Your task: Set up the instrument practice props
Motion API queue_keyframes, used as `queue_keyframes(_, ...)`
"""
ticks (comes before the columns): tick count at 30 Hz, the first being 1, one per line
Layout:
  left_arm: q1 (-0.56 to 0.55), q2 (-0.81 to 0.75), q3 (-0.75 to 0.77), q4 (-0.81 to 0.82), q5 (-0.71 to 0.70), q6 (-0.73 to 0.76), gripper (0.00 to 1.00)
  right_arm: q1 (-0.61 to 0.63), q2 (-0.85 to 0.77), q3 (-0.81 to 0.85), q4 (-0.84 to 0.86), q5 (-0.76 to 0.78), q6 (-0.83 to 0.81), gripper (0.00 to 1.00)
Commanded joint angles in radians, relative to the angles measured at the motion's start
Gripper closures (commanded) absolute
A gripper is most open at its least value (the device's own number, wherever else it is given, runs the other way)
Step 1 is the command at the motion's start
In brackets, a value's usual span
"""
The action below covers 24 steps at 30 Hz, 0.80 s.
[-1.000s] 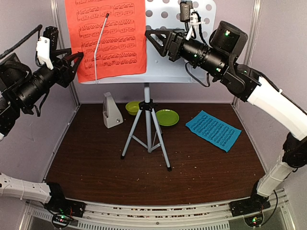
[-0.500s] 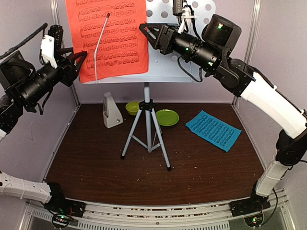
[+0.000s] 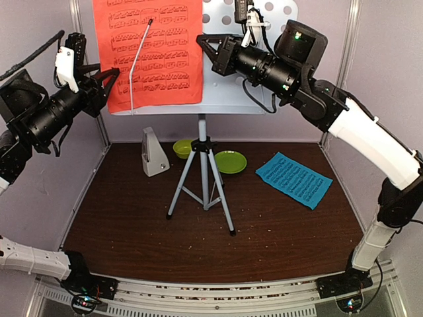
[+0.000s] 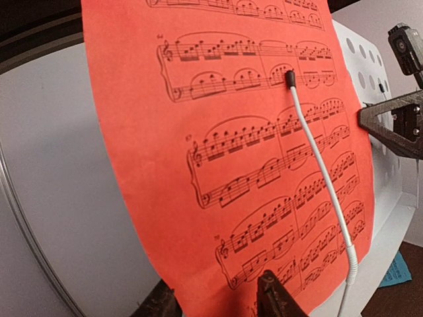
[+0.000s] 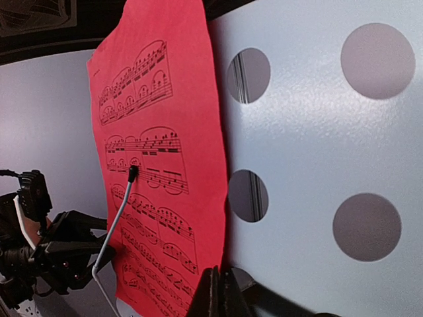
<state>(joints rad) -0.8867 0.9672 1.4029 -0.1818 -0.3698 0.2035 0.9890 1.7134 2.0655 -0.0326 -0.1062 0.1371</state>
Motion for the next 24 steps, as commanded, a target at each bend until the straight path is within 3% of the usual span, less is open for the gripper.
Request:
queue_keyframes(1, 0.01, 0.008, 0.027, 0.053, 0.022, 0.013, 0.59, 0.002, -0.033, -0.053, 0.016, 0.024, 0.0, 1.0)
queue_keyframes(13, 0.014, 0.013, 0.027, 0.05, 0.028, 0.02, 0.56, 0.002, -0.086, -0.143, 0.045, 0.047, -0.017, 1.0)
queue_keyframes(18, 0.013, 0.005, 0.027, 0.048, 0.024, 0.017, 0.44, 0.002, -0.088, -0.109, 0.044, 0.054, -0.031, 0.74)
queue_keyframes(24, 0.014, -0.026, 0.026, 0.033, 0.033, 0.008, 0.27, 0.001, -0.107, -0.088, 0.039, 0.066, -0.055, 0.66)
